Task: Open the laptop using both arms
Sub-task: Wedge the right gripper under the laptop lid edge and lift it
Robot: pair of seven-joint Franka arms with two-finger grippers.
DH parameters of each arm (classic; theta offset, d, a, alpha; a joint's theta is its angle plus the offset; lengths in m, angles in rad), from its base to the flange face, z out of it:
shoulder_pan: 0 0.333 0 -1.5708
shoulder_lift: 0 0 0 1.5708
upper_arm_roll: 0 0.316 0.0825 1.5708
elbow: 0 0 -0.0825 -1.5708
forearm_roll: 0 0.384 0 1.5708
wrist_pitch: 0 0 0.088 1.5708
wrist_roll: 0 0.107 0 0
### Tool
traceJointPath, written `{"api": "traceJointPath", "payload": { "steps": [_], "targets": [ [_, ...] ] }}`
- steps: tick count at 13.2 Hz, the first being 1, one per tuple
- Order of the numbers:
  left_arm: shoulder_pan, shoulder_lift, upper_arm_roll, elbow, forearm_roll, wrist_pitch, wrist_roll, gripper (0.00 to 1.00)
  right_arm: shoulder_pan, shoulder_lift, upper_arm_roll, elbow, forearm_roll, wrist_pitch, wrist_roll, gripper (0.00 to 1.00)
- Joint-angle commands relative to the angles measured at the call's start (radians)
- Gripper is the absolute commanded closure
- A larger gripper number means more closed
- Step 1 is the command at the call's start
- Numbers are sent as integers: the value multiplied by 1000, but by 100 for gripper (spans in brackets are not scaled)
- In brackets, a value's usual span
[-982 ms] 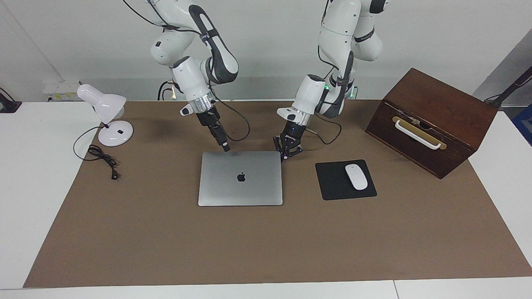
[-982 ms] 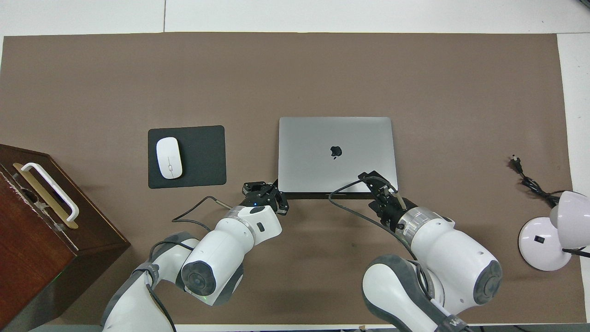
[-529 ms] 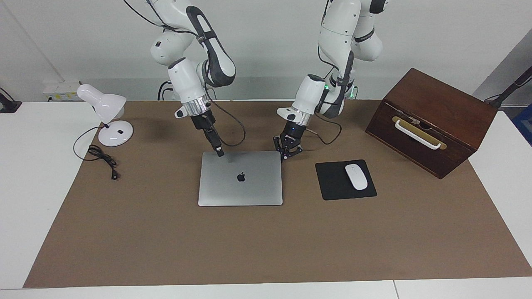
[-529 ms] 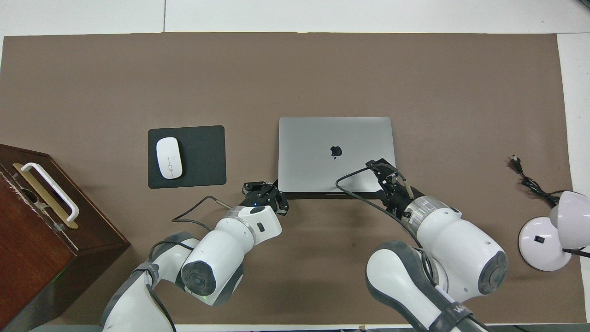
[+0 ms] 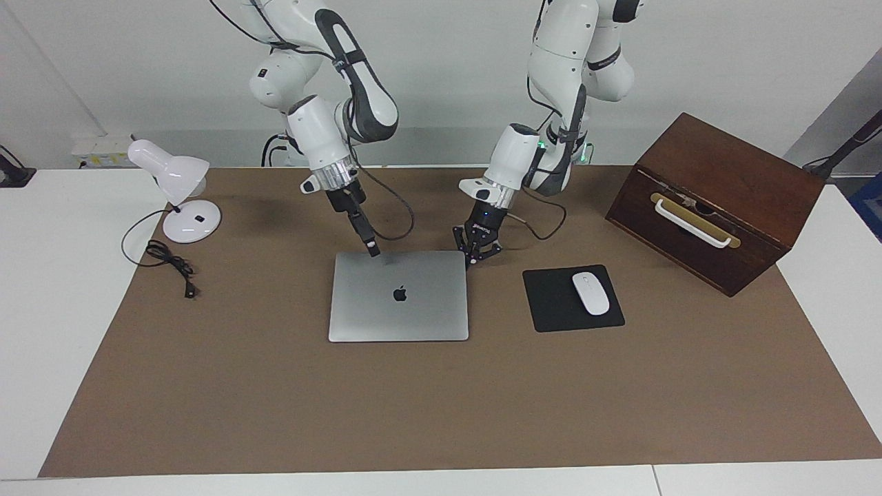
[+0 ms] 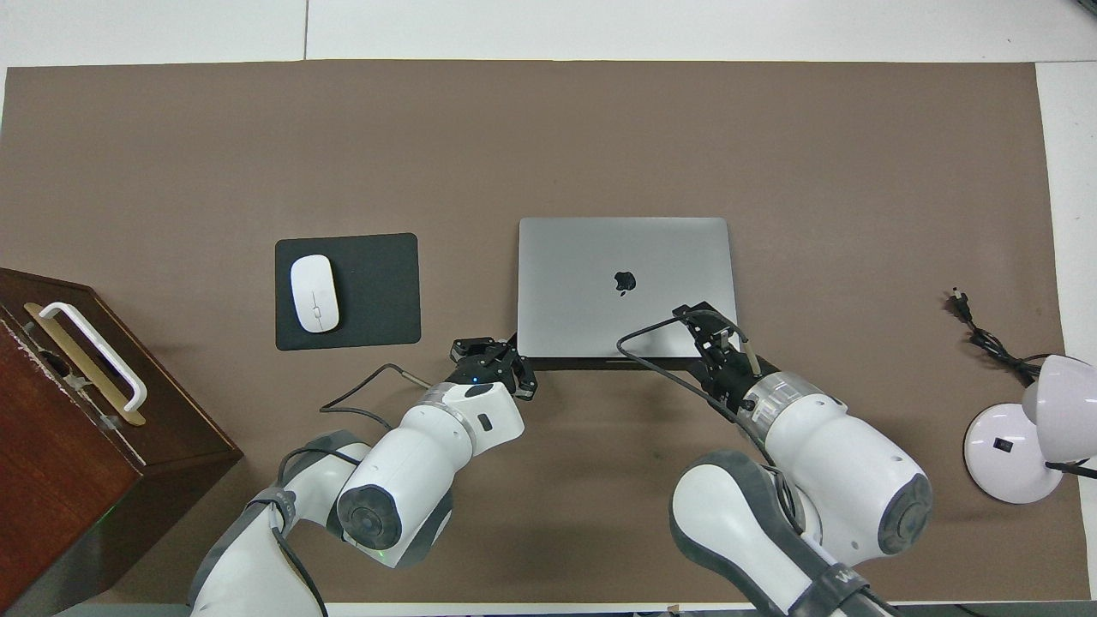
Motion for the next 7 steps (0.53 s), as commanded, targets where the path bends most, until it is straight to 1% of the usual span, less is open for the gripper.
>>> {"api": "traceJointPath", "payload": {
  "steps": [1, 3, 7],
  "targets": [
    [-32, 67, -2, 55, 23, 22, -7, 100, 5, 8, 4, 9, 52, 1, -55, 0],
    [-32, 67, -2, 55, 31, 22, -7, 100, 8, 61, 4, 15, 84, 0, -71, 0],
    [-32, 68, -2, 63, 52, 22, -4, 100, 7, 69, 3, 39, 145, -8, -146, 0]
  ]
}}
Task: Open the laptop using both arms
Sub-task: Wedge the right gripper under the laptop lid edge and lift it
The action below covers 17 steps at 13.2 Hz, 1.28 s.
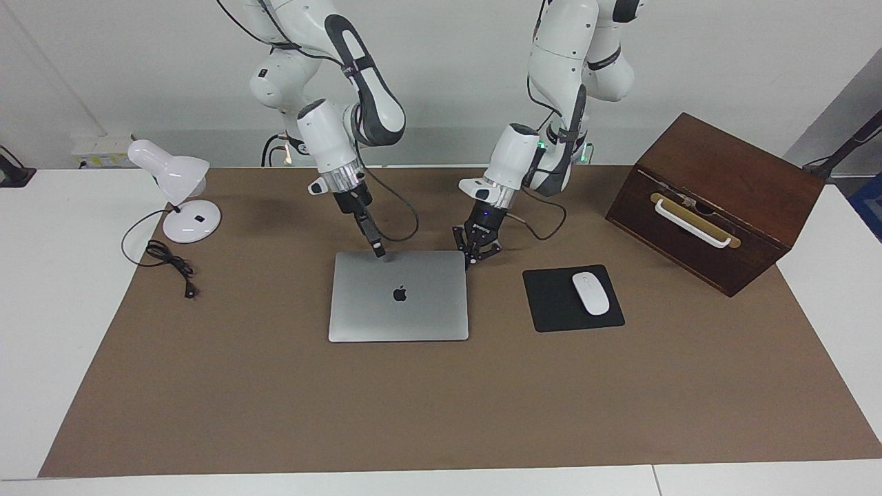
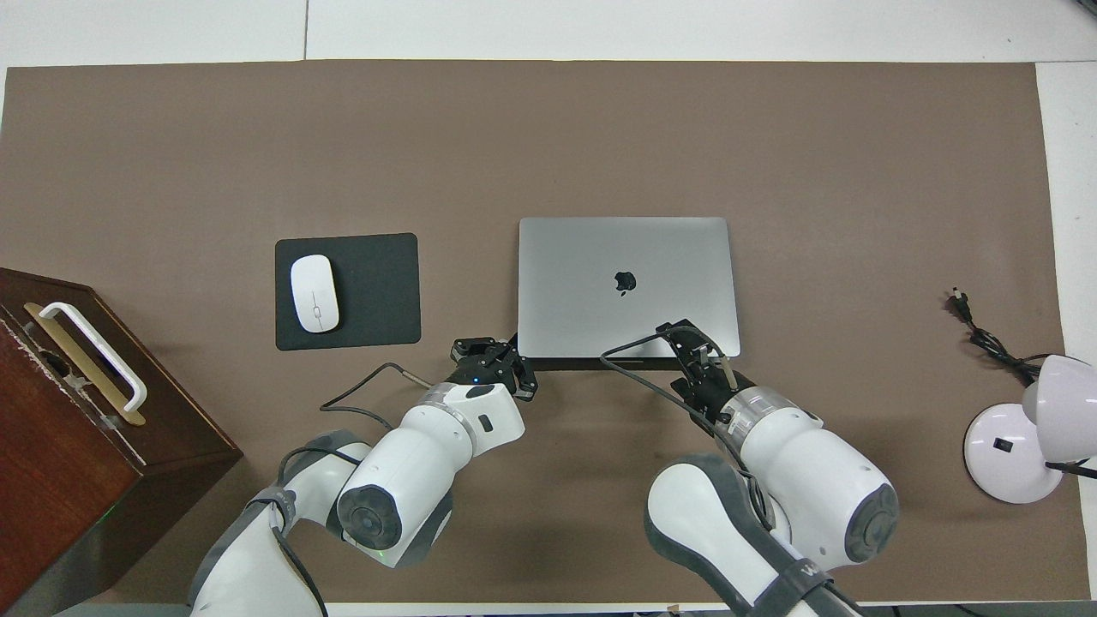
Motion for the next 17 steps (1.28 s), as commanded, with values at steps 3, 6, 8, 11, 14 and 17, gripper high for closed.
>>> {"api": "traceJointPath", "payload": {
  "steps": [3, 6, 8, 11, 14, 17],
  "targets": [
    [-31, 70, -4, 64, 42, 21, -12, 100, -2, 26, -10, 58, 90, -11, -122, 0],
    [-31, 77, -4, 69, 43, 21, -10, 100, -10, 44, -30, 86, 103, -40, -166, 0],
    [-31, 79, -4, 69, 42, 21, -10, 100, -13, 55, -50, 107, 105, -69, -209, 0],
    [-33, 83, -4, 69, 42, 21, -10, 100, -13, 65, -65, 126, 105, -80, -222, 0],
    [-37, 83, -4, 69, 40, 21, -10, 100, -15, 79, -65, 152, 105, -92, -222, 0],
    [-37, 83, -4, 69, 40, 21, -10, 100, -21, 101, -67, 198, 105, -105, -222, 0]
  ]
}}
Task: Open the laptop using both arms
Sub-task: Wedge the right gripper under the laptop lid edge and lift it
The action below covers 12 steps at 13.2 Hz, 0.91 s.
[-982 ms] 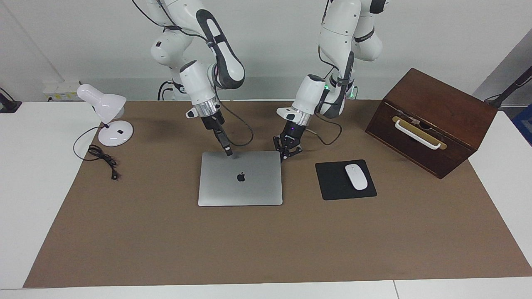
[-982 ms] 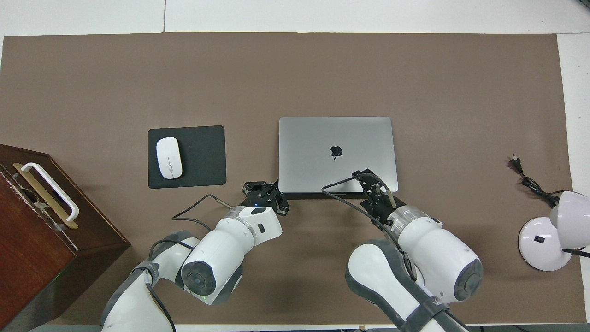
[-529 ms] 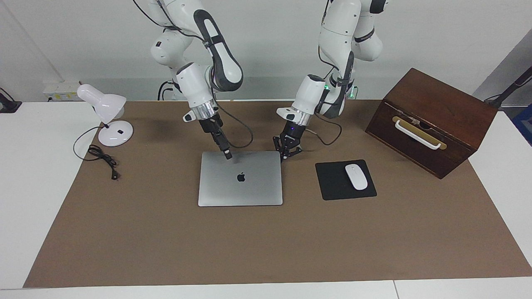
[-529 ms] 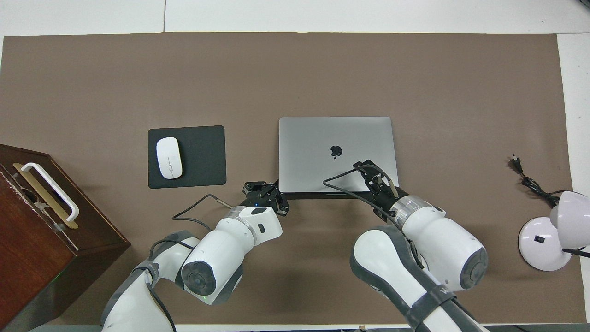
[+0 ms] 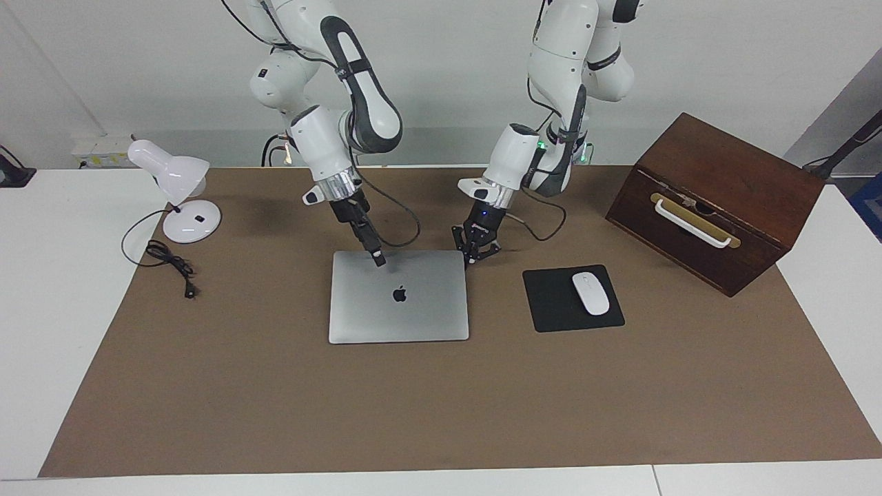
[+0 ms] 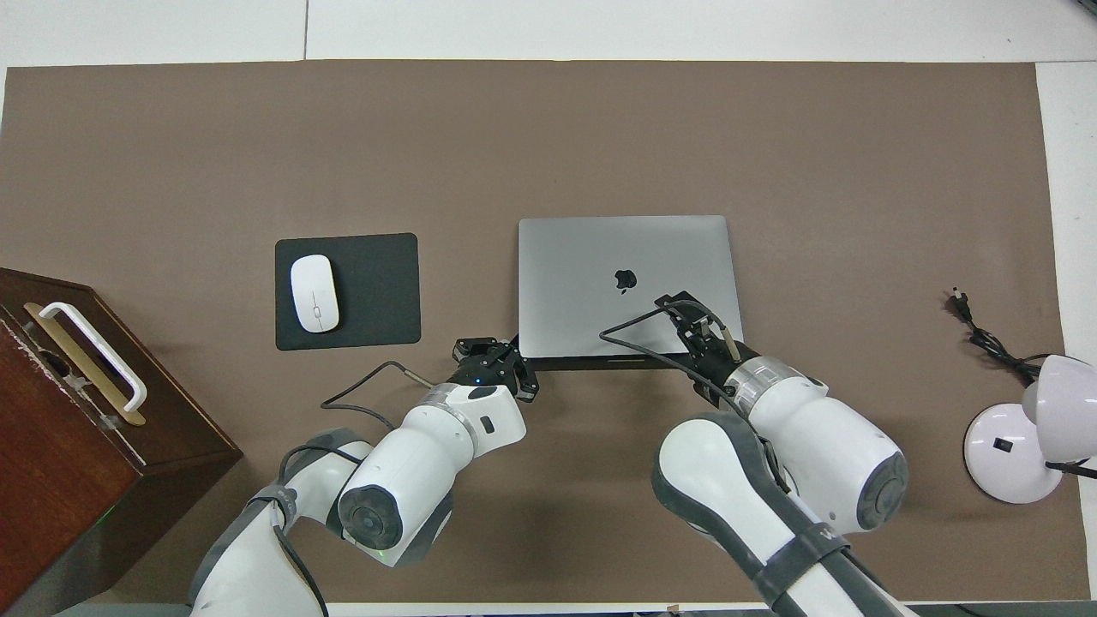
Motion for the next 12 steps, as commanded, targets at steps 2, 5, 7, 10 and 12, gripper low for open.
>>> {"api": "traceJointPath", "payload": {
  "steps": [2, 5, 7, 10, 12],
  "targets": [
    [-35, 80, -7, 66, 24, 21, -15, 100, -18, 58, -13, 112, 43, -51, -63, 0],
    [-33, 86, -7, 66, 26, 21, -15, 100, -20, 75, -19, 140, 43, -54, -60, 0],
    [-33, 88, -7, 64, 27, 21, -15, 100, -18, 75, -19, 138, 43, -54, -62, 0],
    [-27, 93, -5, 61, 30, 21, -15, 100, -20, 76, -19, 141, 43, -60, -62, 0],
    [-16, 94, -5, 61, 72, 21, -11, 100, -20, 79, -25, 152, 43, -68, -62, 0]
  ]
}}
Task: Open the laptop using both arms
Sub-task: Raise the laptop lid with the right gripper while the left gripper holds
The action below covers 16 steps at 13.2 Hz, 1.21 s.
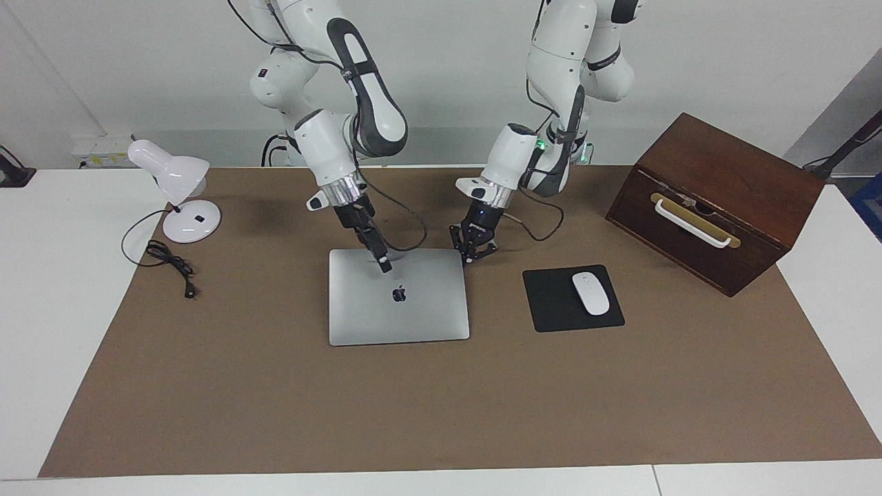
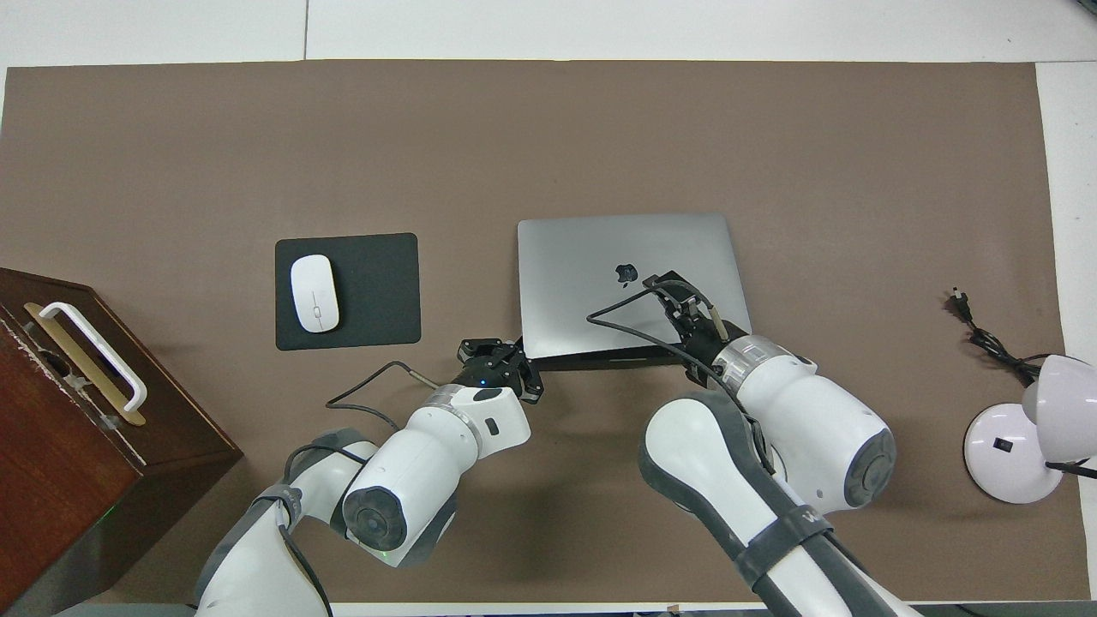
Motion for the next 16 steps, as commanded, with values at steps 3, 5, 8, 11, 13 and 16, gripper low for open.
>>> {"api": "traceJointPath", "payload": {
  "steps": [3, 5, 8, 11, 13, 16],
  "targets": [
    [12, 90, -6, 56, 102, 15, -10, 100, -18, 32, -16, 87, 43, -37, -62, 0],
    [13, 94, -6, 56, 109, 15, -11, 100, -18, 32, -17, 90, 43, -39, -62, 0],
    [27, 99, -6, 53, 121, 15, -11, 100, -18, 32, -17, 89, 43, -39, -62, 0],
    [32, 99, -6, 50, 121, 15, -11, 100, -18, 32, -19, 90, 43, -39, -62, 0],
    [35, 98, -6, 45, 121, 15, -11, 100, -26, 32, -17, 90, 43, -39, -62, 0],
    [35, 98, -6, 36, 121, 15, -11, 100, -27, 33, -17, 93, 43, -48, -63, 0]
  ]
}}
